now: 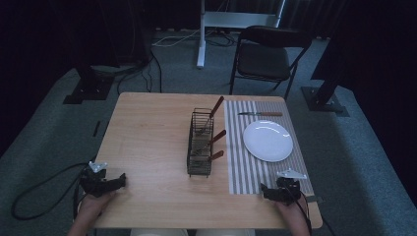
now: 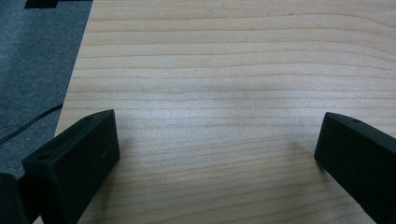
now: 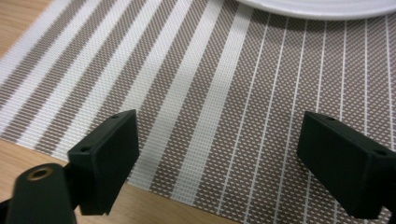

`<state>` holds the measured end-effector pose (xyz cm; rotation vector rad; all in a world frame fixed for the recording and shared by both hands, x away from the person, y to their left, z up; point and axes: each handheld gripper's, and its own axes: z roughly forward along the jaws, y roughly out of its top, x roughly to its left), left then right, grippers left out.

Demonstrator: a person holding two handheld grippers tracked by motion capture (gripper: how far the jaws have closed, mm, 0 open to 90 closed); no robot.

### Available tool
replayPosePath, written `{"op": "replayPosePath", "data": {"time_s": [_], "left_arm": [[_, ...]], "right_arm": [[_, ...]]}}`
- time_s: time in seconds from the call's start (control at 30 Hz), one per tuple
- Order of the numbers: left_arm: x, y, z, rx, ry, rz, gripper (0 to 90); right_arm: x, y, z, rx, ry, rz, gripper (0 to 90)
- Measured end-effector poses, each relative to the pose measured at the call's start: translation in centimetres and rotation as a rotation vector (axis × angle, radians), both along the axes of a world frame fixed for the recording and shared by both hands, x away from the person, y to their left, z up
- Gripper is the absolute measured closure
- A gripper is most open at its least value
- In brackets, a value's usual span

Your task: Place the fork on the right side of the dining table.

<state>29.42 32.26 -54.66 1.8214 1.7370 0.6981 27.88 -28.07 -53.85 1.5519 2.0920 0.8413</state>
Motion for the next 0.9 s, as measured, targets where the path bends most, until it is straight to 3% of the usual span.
{"op": "replayPosePath", "data": {"time_s": [0.57,0.9], "left_arm": [[0.0,0.0,0.0,-0.001,0.001,0.002,0.2],[-0.1,0.0,0.0,-0.001,0.001,0.003,0.3]], "right_arm": [[-0.2,1.2,1.6,0.036,-0.018,0.057,14.5],[-0.5,1.7,3.0,0.056,-0.054,0.080,16.1]]}}
